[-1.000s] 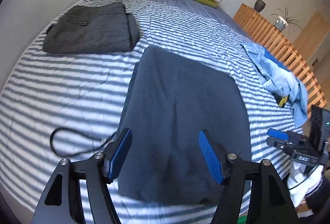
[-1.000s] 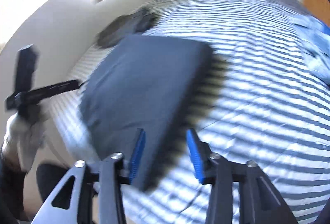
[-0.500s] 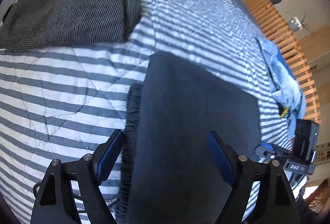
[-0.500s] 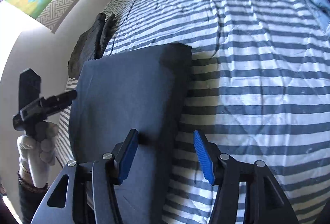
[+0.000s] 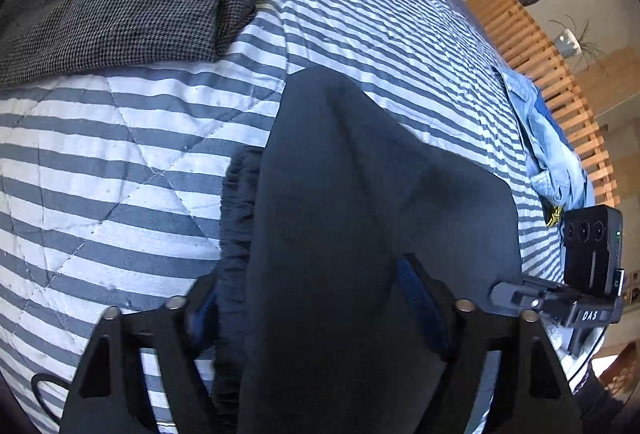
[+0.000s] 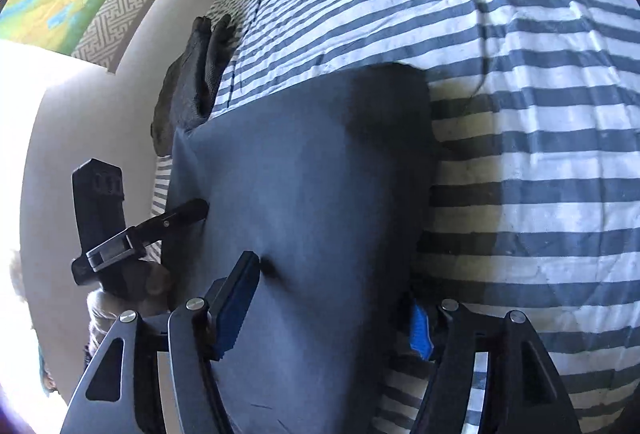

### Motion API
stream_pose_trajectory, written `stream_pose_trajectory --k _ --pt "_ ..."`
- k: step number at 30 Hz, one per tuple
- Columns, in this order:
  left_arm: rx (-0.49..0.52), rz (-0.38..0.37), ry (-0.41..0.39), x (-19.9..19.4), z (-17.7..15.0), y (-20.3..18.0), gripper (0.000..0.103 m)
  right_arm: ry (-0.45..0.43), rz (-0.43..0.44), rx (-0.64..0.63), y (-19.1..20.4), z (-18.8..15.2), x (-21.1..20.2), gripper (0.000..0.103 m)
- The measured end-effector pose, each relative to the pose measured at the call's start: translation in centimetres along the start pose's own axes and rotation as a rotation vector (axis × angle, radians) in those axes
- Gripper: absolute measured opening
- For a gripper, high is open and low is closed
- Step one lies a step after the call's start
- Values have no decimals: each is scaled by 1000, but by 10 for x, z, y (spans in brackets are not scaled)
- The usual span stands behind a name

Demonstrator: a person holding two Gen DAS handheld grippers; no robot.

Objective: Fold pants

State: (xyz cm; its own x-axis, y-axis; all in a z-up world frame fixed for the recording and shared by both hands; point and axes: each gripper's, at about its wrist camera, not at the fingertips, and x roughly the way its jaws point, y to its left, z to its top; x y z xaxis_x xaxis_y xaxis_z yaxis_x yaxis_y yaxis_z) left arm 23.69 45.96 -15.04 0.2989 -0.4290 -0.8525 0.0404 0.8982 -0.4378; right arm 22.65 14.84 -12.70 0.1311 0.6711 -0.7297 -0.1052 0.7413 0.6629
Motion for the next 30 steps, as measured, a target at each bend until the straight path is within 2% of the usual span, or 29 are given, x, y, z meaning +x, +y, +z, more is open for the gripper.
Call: stream_pose_trajectory --k 1,4,6,9,10,11,13,15,18,19,20,21,22,23,26,27,30 --pt "5 3 -3 0 -2 -4 65 12 -18 -33 7 -2 4 49" --pt "45 47 -43 -1 -6 -16 57 -2 -79 -95 19 -7 10 36" --pt "48 56 -67 -4 -8 -20 54 4 -60 -71 19 -8 10 14" --pt "46 44 -109 -14 -15 -24 49 -31 -71 -71 24 -14 0 9" --pt "40 31 -125 -20 -17 -25 41 -47 -81 -85 29 -18 -6 9" --pt "29 11 -144 -27 -18 -25 29 -63 -83 -97 35 -20 -11 8" --pt "-4 -69 -188 -48 -21 -21 21 -91 -78 -123 48 -24 -23 8" --pt "-15 -88 -236 -64 -26 -19 19 -119 -78 -172 68 -28 -34 8" --pt "-54 -126 -228 -67 -32 -6 19 -151 -98 -262 99 -35 -46 8" --pt "-75 -148 -216 -64 -31 -2 25 -152 -108 -289 106 -37 -49 8" --pt "-92 -155 -205 -61 -30 4 35 -156 -133 -308 110 -40 -50 8" --pt "-106 -132 -183 -56 -27 8 45 -159 -155 -310 110 -40 -48 8" --pt "-115 -99 -156 -50 -23 10 74 -158 -168 -302 107 -40 -47 8" --pt "-122 -60 -118 -42 -19 11 93 -153 -179 -285 100 -39 -46 8" --pt "-67 -3 -27 -18 -12 7 94 -119 -181 -252 75 -35 -40 10" --pt "-52 21 7 -8 -11 6 93 -109 -187 -237 67 -33 -39 15" --pt "6 36 -17 -2 -9 -6 93 -84 -190 -172 42 -26 -35 23"
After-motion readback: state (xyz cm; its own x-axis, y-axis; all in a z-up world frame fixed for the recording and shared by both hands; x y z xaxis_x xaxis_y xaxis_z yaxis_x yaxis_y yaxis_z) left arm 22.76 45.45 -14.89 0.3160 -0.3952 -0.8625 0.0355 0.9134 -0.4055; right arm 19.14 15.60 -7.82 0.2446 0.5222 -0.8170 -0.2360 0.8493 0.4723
